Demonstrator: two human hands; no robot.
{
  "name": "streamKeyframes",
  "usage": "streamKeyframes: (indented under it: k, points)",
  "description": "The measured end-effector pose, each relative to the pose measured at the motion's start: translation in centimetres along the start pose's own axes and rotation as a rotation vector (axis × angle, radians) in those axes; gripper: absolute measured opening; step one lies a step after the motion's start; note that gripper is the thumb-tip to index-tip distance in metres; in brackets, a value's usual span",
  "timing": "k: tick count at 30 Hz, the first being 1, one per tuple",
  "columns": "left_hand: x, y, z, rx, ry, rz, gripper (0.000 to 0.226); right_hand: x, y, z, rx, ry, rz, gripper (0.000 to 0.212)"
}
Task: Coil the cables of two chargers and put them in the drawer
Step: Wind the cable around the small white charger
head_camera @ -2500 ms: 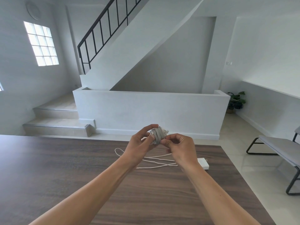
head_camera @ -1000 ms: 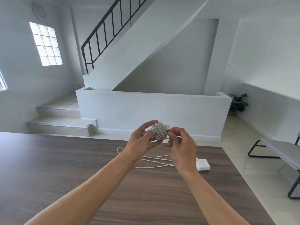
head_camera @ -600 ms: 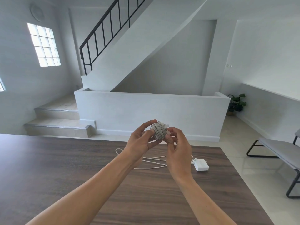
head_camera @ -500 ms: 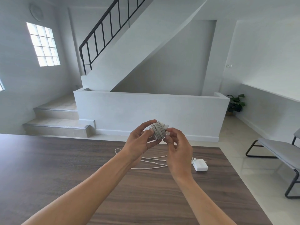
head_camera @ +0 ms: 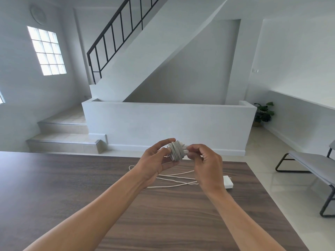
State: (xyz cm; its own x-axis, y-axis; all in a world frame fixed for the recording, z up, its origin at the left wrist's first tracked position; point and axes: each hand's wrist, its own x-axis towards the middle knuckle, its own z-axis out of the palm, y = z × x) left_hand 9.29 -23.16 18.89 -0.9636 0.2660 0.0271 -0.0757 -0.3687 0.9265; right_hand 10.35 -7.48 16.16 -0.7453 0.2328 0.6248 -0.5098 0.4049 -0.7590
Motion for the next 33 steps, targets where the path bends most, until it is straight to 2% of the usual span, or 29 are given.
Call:
streamKeyframes:
  k: [8, 12, 17, 22, 25, 29, 33]
  points:
    - [0.1, -0.4, 0.4, -0.017, 0.011, -0.015, 0.026, 0.3, 0.7, -0.6, -0.145, -0.018, -0.183, 0.026]
    - [0.2, -0.3, 0.6, -0.011, 0.013, -0.007, 0.025, 0.8, 0.8, -0.7, -0.155, -0.056, -0.207, 0.029]
    - [0.2, 0.1, 0.6, 0.003, 0.009, 0.005, 0.026, 1.0, 0.4, -1.0, -0.07, -0.075, -0.14, 0.02]
    - [0.1, 0.2, 0.5, -0.015, -0.013, 0.006, 0.026, 0.8, -0.4, -1.2, 0.103, -0.053, 0.097, 0.019]
    - [0.1, 0.4, 0.5, 0.0, -0.007, 0.018, 0.027, 0.8, -0.5, -1.1, 0.128, -0.038, 0.144, 0.019]
    - [-0.1, 0.0, 0.3, 0.011, -0.012, 0.01, 0.027, 1.1, -0.6, -1.6, 0.017, -0.114, 0.042, 0.028]
    - [-0.1, -0.2, 0.0, -0.006, 0.002, 0.007, 0.027, 1.8, -0.6, -1.8, -0.132, -0.171, -0.098, 0.018]
